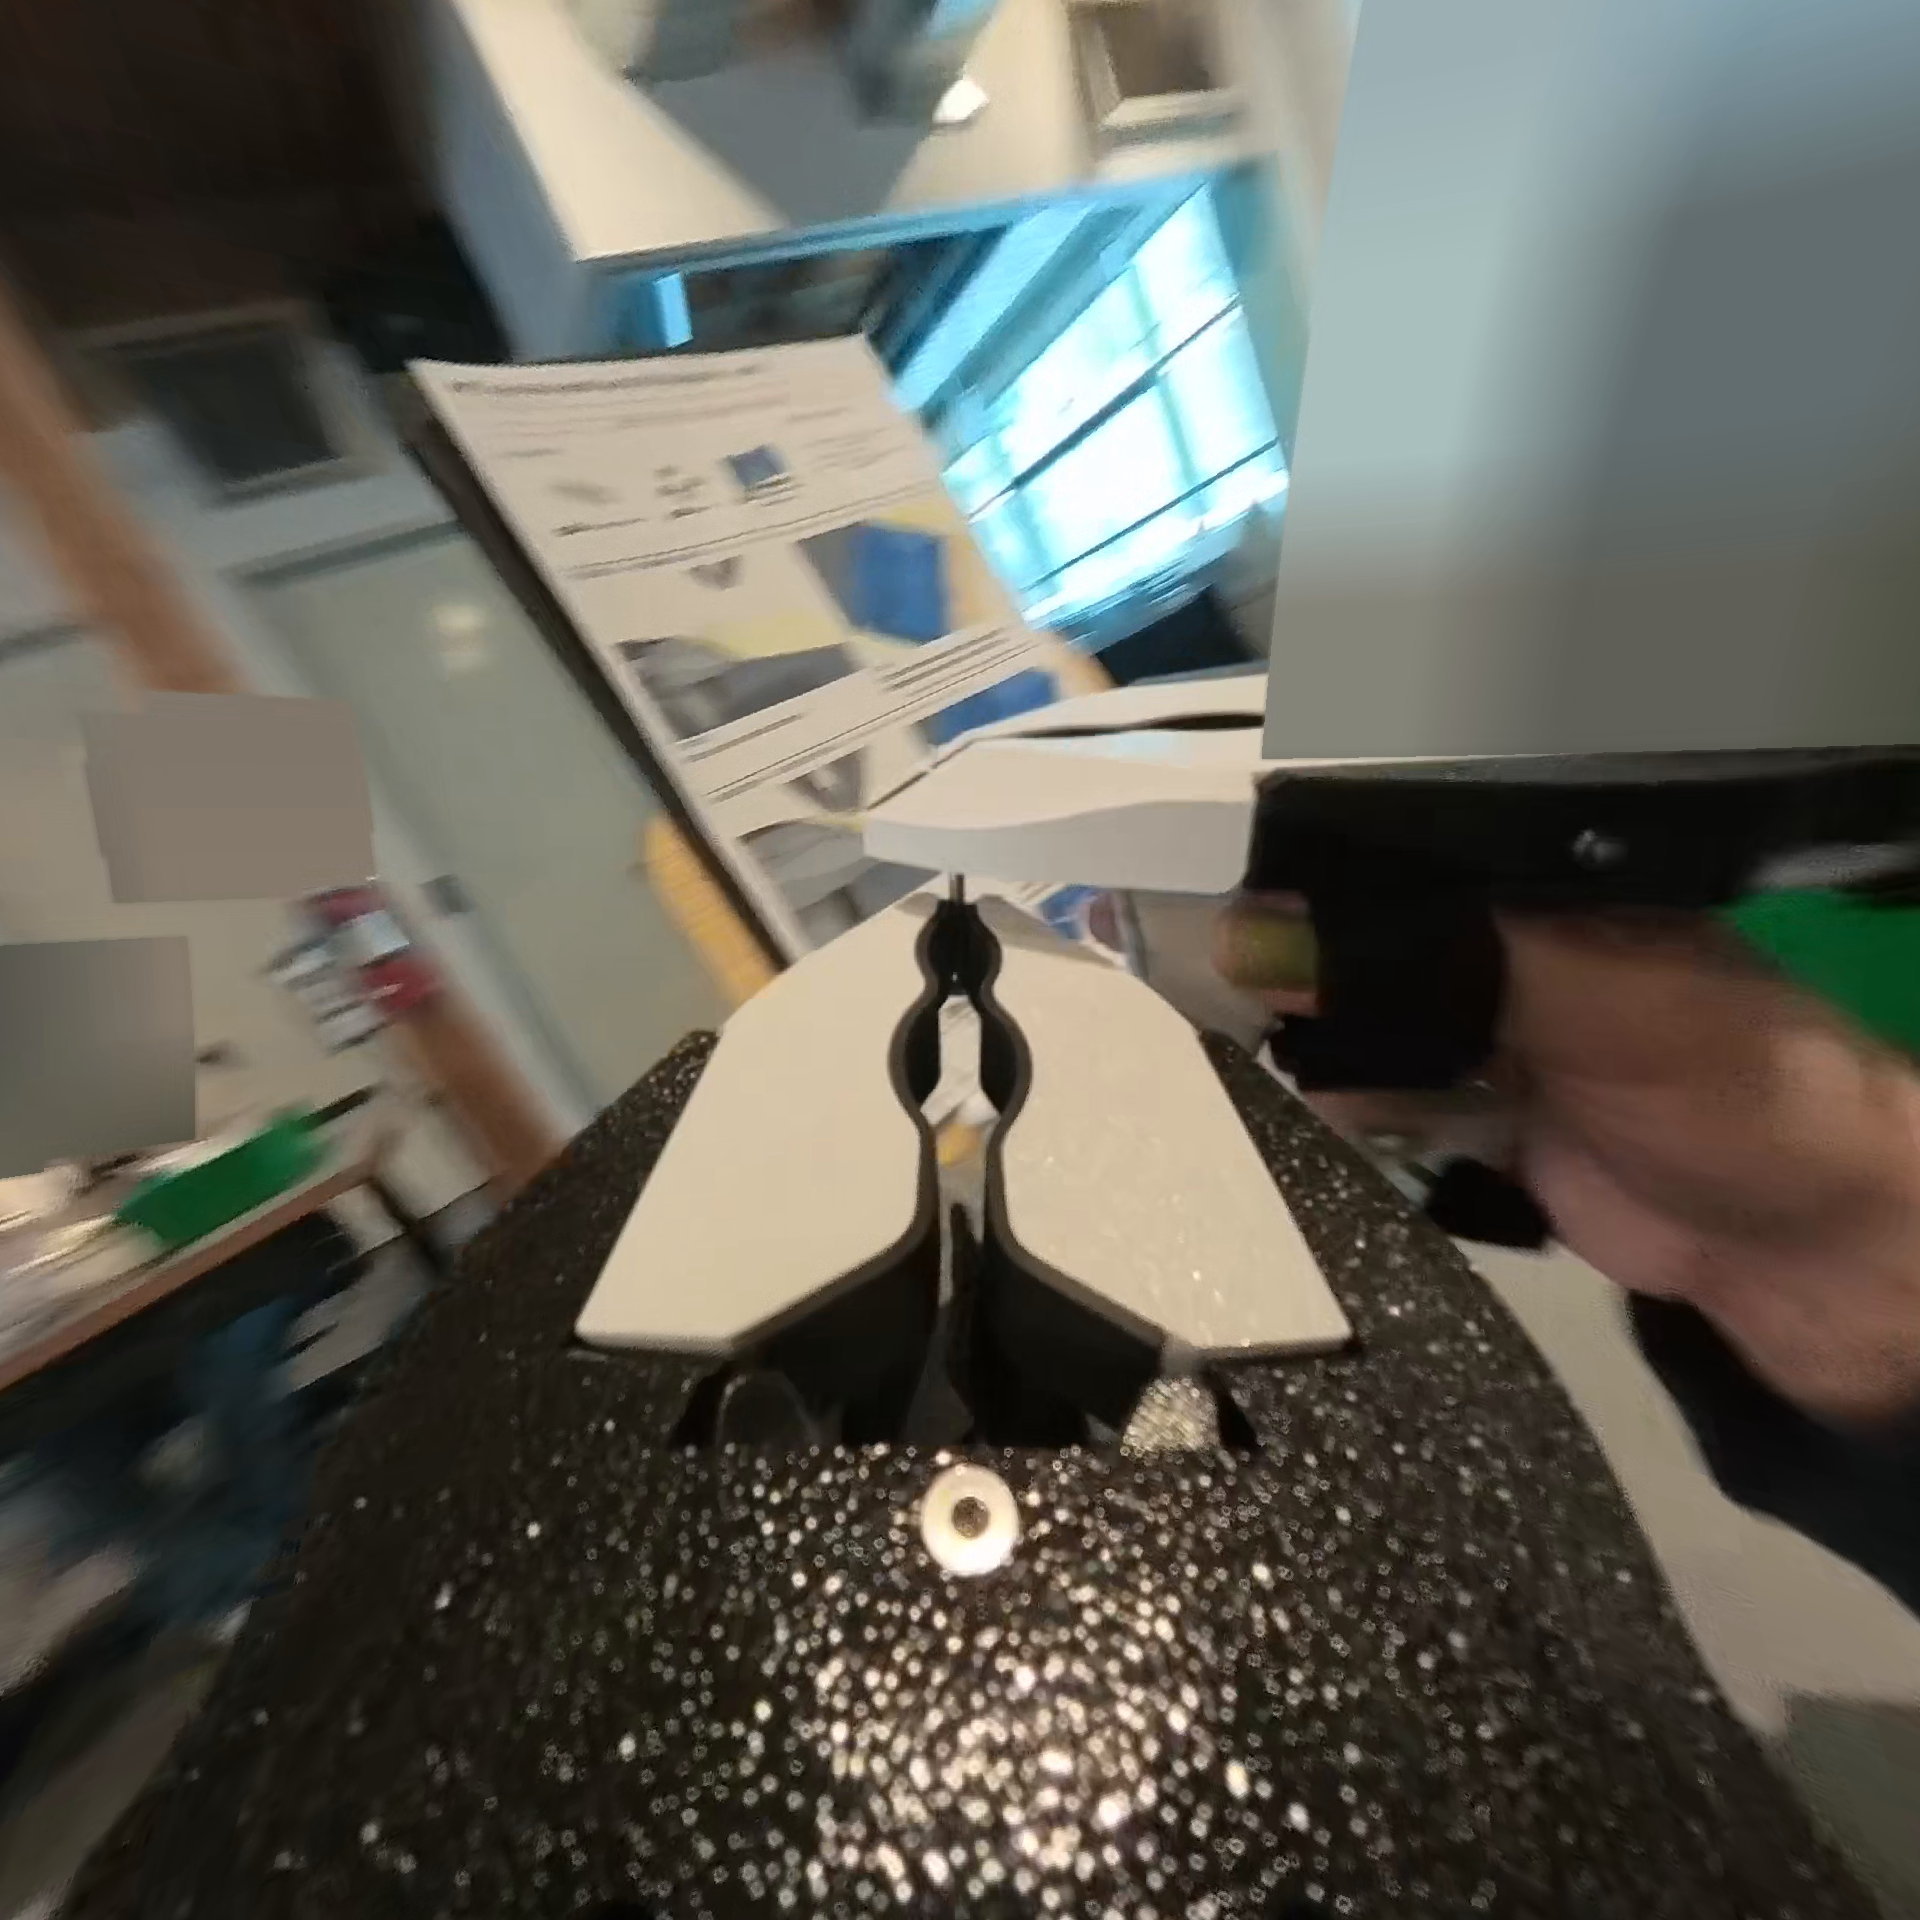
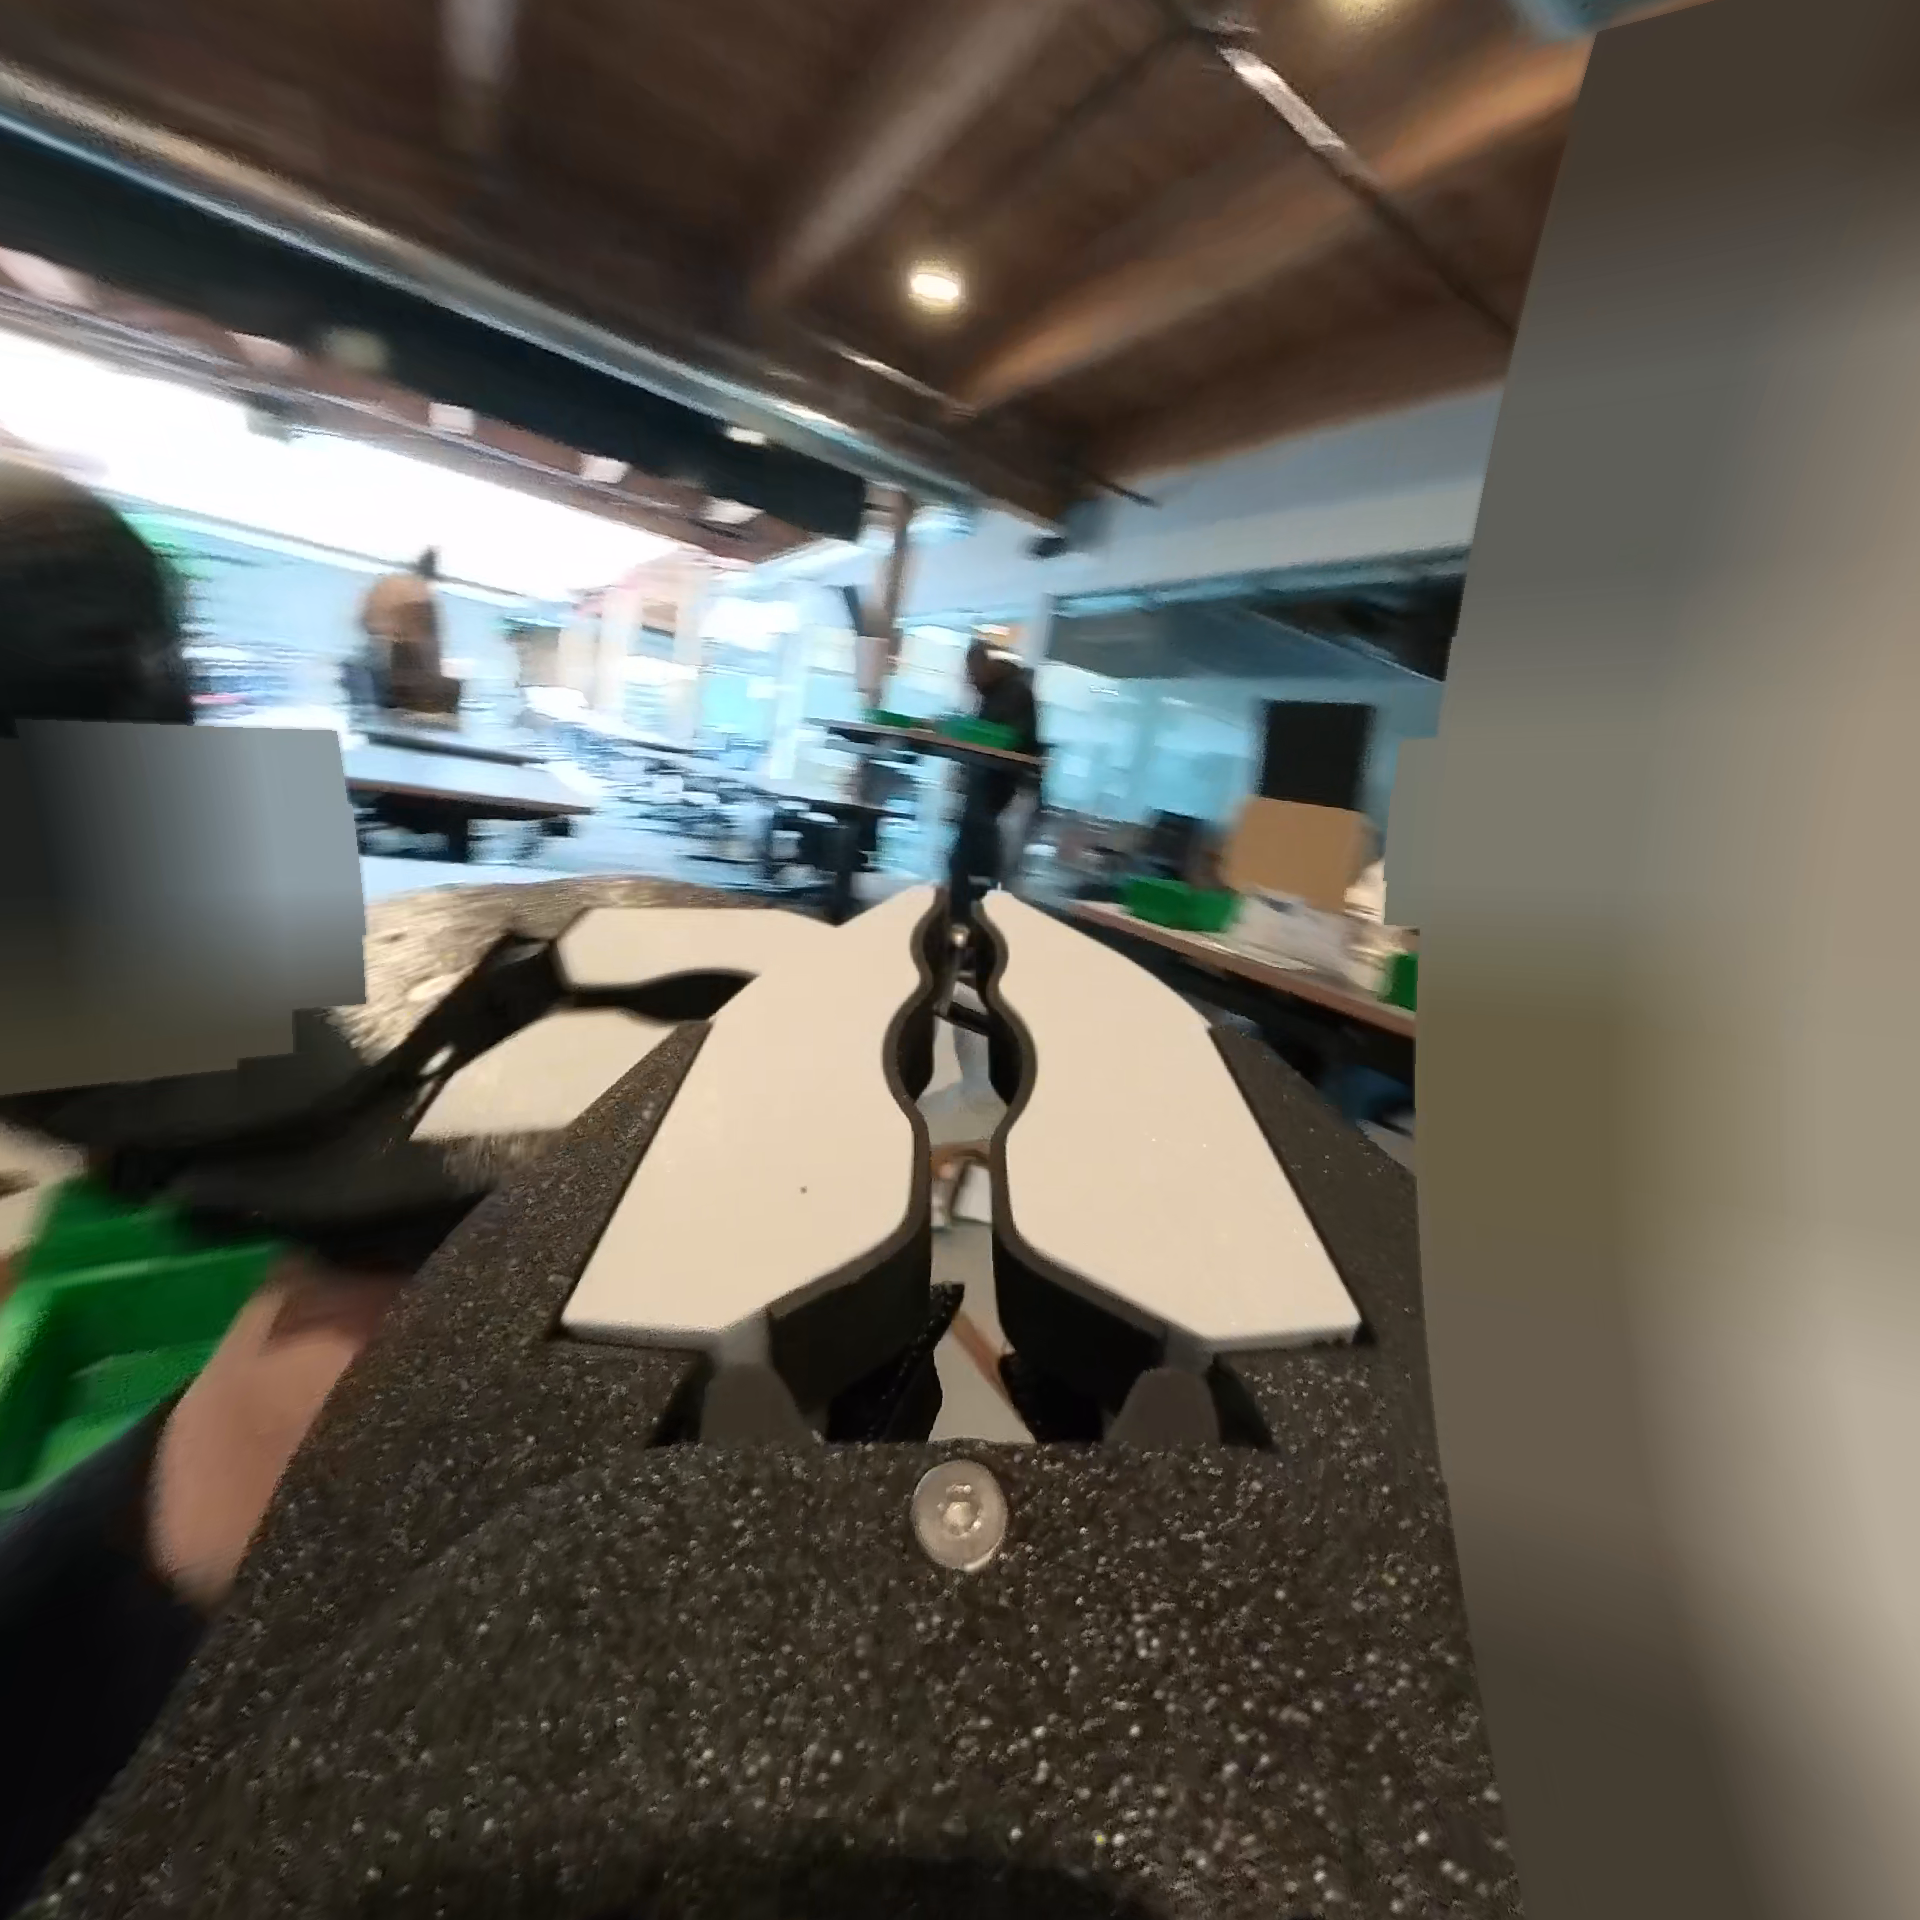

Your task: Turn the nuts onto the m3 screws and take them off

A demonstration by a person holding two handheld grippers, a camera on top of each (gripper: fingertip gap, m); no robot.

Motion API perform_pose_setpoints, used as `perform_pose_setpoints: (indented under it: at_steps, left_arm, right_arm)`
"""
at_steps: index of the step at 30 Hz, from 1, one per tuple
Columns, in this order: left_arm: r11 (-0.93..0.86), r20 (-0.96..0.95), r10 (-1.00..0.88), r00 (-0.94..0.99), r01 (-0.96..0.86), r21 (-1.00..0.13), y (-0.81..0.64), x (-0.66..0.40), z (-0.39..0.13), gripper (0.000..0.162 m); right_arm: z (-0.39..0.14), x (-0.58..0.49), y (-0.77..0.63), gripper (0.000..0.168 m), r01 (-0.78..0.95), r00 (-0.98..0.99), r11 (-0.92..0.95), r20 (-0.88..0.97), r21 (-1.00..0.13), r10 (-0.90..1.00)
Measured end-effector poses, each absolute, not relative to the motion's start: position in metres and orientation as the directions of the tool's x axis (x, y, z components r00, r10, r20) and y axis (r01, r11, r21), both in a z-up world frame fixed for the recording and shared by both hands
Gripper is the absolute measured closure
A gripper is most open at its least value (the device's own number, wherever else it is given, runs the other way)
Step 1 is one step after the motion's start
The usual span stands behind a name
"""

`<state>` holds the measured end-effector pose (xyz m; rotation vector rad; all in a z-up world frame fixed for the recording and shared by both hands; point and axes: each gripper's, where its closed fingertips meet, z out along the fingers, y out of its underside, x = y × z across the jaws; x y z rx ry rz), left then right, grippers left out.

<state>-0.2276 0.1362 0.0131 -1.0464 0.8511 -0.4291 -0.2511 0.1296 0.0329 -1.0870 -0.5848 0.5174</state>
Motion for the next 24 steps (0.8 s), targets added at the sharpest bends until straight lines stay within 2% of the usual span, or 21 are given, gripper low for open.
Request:
perform_pose_setpoints:
  at_steps: [4, 6, 8, 11, 14, 16, 20, 24]
  left_arm:
    - [0.456, -0.425, -0.694, 0.581, -0.102, -0.884, 0.136, -0.224, 0.009, 0.161]
    - [0.422, -0.402, -0.788, 0.466, -0.066, -0.904, 0.127, -0.215, 0.003, 0.161]
    - [0.391, -0.384, -0.859, 0.340, -0.051, -0.919, 0.119, -0.208, -0.006, 0.161]
    - [0.337, -0.350, -0.920, 0.177, -0.101, -0.936, 0.112, -0.204, -0.024, 0.161]
    - [0.285, -0.288, -0.957, 0.011, -0.109, -0.952, 0.097, -0.200, -0.036, 0.161]
    - [0.226, -0.210, -0.969, -0.131, -0.123, -0.966, 0.083, -0.199, -0.046, 0.161]
    - [0.007, 0.065, -0.899, -0.433, -0.162, -0.987, 0.051, -0.203, -0.058, 0.161]
    - [-0.113, 0.203, -0.826, -0.525, -0.199, -0.973, 0.045, -0.202, -0.063, 0.161]
  right_arm:
    - [0.034, -0.249, 0.132, 0.163, -0.054, 0.770, 0.436, 0.240, -0.898, 0.591]
    - [0.041, -0.244, 0.123, 0.145, -0.098, 0.727, 0.489, 0.273, -0.867, 0.630]
    - [0.043, -0.242, 0.107, 0.142, -0.153, 0.605, 0.514, 0.331, -0.844, 0.724]
    - [0.032, -0.232, 0.085, 0.144, -0.246, 0.344, 0.453, 0.359, -0.857, 0.867]
    - [0.014, -0.220, 0.078, 0.148, -0.266, 0.156, 0.385, 0.355, -0.884, 0.922]
    - [0.004, -0.215, 0.075, 0.151, -0.272, 0.091, 0.392, 0.382, -0.879, 0.920]
    - [-0.014, -0.213, 0.061, 0.152, -0.261, -0.116, 0.311, 0.349, -0.914, 0.930]
    - [-0.027, -0.219, 0.051, 0.151, -0.227, -0.254, 0.250, 0.305, -0.941, 0.918]
